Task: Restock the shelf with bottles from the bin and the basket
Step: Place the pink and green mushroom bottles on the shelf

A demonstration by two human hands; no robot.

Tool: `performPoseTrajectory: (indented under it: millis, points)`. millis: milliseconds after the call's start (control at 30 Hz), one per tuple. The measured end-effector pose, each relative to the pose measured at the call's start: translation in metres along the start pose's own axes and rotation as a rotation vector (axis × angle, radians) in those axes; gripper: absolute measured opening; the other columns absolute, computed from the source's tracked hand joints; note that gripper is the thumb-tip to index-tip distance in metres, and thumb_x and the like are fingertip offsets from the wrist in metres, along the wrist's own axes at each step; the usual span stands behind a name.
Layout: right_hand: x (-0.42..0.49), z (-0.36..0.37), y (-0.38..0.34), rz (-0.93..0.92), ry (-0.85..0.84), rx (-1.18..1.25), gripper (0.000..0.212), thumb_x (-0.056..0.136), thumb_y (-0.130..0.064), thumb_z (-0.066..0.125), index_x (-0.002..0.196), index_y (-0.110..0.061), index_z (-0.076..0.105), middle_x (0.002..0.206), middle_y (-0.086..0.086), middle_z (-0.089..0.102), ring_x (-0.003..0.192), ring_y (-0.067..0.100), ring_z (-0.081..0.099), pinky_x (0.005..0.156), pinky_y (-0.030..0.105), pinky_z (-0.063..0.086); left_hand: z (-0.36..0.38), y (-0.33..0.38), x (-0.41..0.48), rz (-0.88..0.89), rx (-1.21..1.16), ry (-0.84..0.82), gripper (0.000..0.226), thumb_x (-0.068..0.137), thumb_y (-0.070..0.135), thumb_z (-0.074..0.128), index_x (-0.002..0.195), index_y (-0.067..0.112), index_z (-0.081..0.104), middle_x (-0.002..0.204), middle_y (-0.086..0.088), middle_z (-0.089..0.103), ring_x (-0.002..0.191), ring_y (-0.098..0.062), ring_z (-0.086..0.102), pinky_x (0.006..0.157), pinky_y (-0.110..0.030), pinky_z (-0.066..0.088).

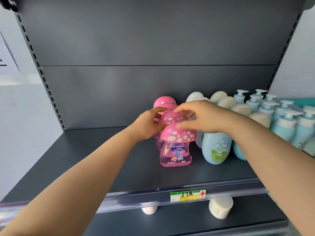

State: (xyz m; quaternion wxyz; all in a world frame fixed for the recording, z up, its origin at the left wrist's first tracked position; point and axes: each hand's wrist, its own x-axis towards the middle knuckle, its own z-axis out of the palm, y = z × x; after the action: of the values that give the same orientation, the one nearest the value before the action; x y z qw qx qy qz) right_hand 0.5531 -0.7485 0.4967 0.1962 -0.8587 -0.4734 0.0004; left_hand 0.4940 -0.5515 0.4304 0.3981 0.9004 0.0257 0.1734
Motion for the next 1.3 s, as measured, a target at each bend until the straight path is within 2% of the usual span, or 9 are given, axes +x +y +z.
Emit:
performPoseTrajectory:
  millis: [100, 267, 400, 567, 700, 867, 1033, 1167, 1300]
  points:
    - [-0.015, 0.014, -0.006, -0.010, -0.089, -0.038, 0.060, 0.075, -0.043, 0.075, 0.129, -0.035, 0.050, 0.115, -0.012, 0.059, 0.099, 0.006, 0.056, 0.087, 0.023, 0.047, -0.010, -0.005, -0.005, -0.015, -0.051, 0.064, 0.056, 0.083, 0.014, 0.071, 0.133, 0.020, 0.047, 0.115, -0.001, 0.060, 0.102, -0.018, 0.063, 0.093, -0.041, 0.052]
    - [-0.021, 0.018, -0.011, 0.018, -0.054, -0.078, 0.060, 0.079, -0.041, 0.072, 0.133, -0.035, 0.047, 0.121, -0.012, 0.058, 0.101, 0.006, 0.054, 0.087, 0.022, 0.044, -0.017, -0.002, -0.020, 0.007, 0.021, 0.115, 0.048, 0.087, 0.022, 0.066, 0.132, 0.023, 0.049, 0.122, 0.002, 0.060, 0.107, -0.013, 0.061, 0.096, -0.033, 0.049]
    - [-0.036, 0.009, -0.013, 0.038, 0.126, -0.155, 0.060, 0.084, -0.043, 0.065, 0.138, -0.033, 0.042, 0.124, -0.008, 0.053, 0.111, 0.013, 0.051, 0.088, 0.030, 0.041, -0.018, 0.033, -0.031, 0.172, 0.268, 0.191, 0.046, 0.089, 0.024, 0.062, 0.134, 0.021, 0.049, 0.126, -0.001, 0.058, 0.116, -0.015, 0.052, 0.093, -0.020, 0.037]
    - [-0.084, -0.016, 0.014, 0.095, 0.313, -0.391, 0.064, 0.089, -0.037, 0.059, 0.145, -0.023, 0.033, 0.148, 0.002, 0.039, 0.135, 0.024, 0.035, 0.110, 0.035, 0.025, 0.015, 0.105, -0.041, 0.341, 0.480, 0.267, 0.054, 0.088, 0.025, 0.060, 0.139, 0.018, 0.044, 0.129, -0.007, 0.055, 0.119, -0.028, 0.049, 0.093, -0.033, 0.040]
    - [-0.152, -0.042, 0.052, 0.192, 0.334, -0.416, 0.069, 0.090, -0.036, 0.057, 0.149, -0.025, 0.024, 0.150, 0.002, 0.035, 0.138, 0.023, 0.031, 0.113, 0.036, 0.020, 0.075, 0.165, -0.047, 0.465, 0.526, 0.277, 0.053, 0.088, 0.032, 0.059, 0.137, 0.015, 0.047, 0.126, -0.007, 0.059, 0.114, -0.031, 0.053, 0.093, -0.035, 0.040]
    - [-0.260, -0.068, 0.115, 0.352, 0.381, -0.458, 0.062, 0.092, -0.036, 0.053, 0.148, -0.025, 0.029, 0.147, 0.004, 0.042, 0.132, 0.025, 0.040, 0.106, 0.035, 0.030, 0.185, 0.233, -0.049, 0.565, 0.470, 0.178, 0.057, 0.081, 0.038, 0.050, 0.132, 0.011, 0.051, 0.116, -0.011, 0.063, 0.104, -0.036, 0.059, 0.084, -0.042, 0.050]
    - [-0.364, -0.078, 0.181, 0.495, 0.349, -0.499, 0.061, 0.091, -0.036, 0.054, 0.146, -0.021, 0.032, 0.142, 0.008, 0.047, 0.127, 0.030, 0.045, 0.103, 0.039, 0.036, 0.294, 0.287, -0.058, 0.602, 0.437, 0.071, 0.056, 0.085, 0.032, 0.062, 0.136, 0.013, 0.048, 0.121, -0.011, 0.060, 0.110, -0.037, 0.056, 0.090, -0.044, 0.048]
    - [-0.437, -0.082, 0.228, 0.627, 0.291, -0.497, 0.061, 0.093, -0.038, 0.050, 0.148, -0.022, 0.029, 0.142, 0.005, 0.046, 0.126, 0.028, 0.044, 0.103, 0.038, 0.038, 0.372, 0.318, -0.060, 0.645, 0.418, -0.049, 0.056, 0.085, 0.035, 0.055, 0.136, 0.013, 0.047, 0.119, -0.012, 0.060, 0.107, -0.038, 0.056, 0.088, -0.043, 0.047]
    - [-0.498, -0.086, 0.272, 0.757, 0.269, -0.474, 0.060, 0.095, -0.037, 0.048, 0.148, -0.022, 0.026, 0.143, 0.004, 0.045, 0.128, 0.025, 0.042, 0.105, 0.037, 0.033, 0.444, 0.341, -0.054, 0.654, 0.411, -0.160, 0.057, 0.089, 0.035, 0.056, 0.141, 0.018, 0.041, 0.131, -0.007, 0.053, 0.119, -0.031, 0.050, 0.097, -0.039, 0.041]
